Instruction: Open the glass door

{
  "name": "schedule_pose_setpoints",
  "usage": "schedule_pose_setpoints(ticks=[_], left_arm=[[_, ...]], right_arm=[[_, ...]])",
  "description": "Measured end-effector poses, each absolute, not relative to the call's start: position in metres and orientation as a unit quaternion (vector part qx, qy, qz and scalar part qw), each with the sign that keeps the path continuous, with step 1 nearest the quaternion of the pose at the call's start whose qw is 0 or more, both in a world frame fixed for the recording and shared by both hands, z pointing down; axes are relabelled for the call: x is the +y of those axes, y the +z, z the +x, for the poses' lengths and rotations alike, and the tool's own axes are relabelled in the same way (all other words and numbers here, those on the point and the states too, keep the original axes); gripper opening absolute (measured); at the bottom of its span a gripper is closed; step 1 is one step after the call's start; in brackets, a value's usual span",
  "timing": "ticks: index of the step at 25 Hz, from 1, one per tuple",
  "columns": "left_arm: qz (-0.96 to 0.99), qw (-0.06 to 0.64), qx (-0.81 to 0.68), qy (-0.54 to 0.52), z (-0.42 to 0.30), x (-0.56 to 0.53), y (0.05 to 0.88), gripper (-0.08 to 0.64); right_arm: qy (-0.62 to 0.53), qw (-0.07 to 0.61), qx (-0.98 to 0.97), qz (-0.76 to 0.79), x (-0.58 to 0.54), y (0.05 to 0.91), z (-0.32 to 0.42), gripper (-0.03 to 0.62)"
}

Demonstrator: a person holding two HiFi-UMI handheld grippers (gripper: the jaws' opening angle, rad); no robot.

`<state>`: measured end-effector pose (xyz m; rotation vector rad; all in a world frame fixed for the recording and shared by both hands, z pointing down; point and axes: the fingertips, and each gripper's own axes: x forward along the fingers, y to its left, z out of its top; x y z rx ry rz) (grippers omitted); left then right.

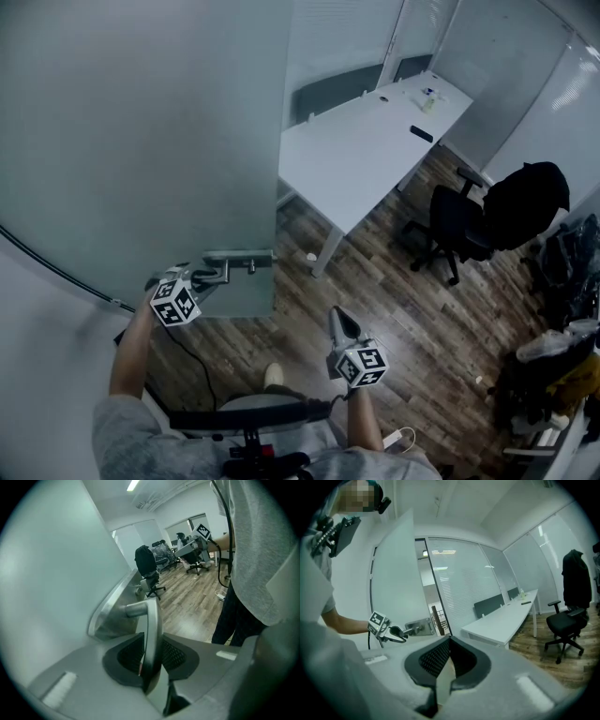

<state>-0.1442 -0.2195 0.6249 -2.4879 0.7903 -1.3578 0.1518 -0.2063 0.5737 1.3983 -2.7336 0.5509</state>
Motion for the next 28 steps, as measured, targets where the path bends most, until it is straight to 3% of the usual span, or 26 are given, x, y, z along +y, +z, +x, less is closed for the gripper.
schedule_pose_setpoints(ticks=[28], left_arm=[[-0.86,0.131,0.197,-0.452,-0.121,-0.11,0.623,0.084]], right_arm=[[0.171,-0.008,-0.84,0.514,-0.079,0.564,0.15,0.002]])
